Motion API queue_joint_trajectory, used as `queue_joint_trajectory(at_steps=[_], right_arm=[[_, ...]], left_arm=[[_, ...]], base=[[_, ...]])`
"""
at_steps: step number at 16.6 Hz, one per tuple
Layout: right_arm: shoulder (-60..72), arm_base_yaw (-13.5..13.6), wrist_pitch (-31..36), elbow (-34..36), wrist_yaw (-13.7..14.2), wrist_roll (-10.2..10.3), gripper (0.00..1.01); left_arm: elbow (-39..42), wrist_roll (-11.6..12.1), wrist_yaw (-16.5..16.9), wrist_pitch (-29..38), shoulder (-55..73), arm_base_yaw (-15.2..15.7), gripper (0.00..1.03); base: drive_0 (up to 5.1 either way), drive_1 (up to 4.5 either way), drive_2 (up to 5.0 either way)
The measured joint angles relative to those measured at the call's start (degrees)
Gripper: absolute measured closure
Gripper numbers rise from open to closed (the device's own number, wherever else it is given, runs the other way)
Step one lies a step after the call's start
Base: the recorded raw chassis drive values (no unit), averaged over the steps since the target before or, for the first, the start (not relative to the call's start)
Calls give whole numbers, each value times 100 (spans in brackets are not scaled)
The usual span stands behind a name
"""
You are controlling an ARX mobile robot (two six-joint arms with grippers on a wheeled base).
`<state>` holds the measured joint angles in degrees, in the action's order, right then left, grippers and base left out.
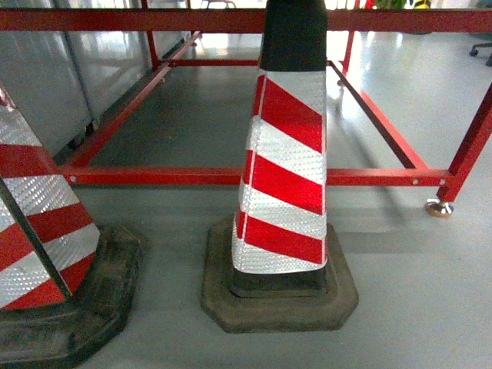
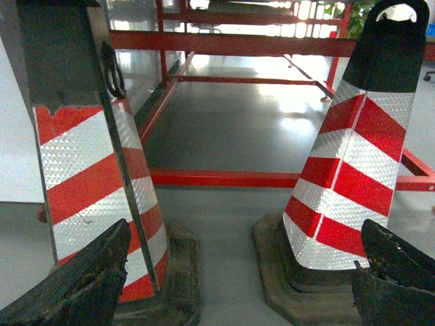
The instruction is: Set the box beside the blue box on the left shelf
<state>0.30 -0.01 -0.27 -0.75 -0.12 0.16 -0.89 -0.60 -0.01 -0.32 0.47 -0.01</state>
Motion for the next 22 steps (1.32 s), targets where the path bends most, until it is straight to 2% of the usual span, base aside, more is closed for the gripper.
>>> queue_joint_trajectory(at_steps=[22], right_arm=[[0, 0, -2, 0, 11, -4, 3]], left_arm=[[0, 61, -2, 0, 0, 0, 5]], base=[[0, 0, 0]])
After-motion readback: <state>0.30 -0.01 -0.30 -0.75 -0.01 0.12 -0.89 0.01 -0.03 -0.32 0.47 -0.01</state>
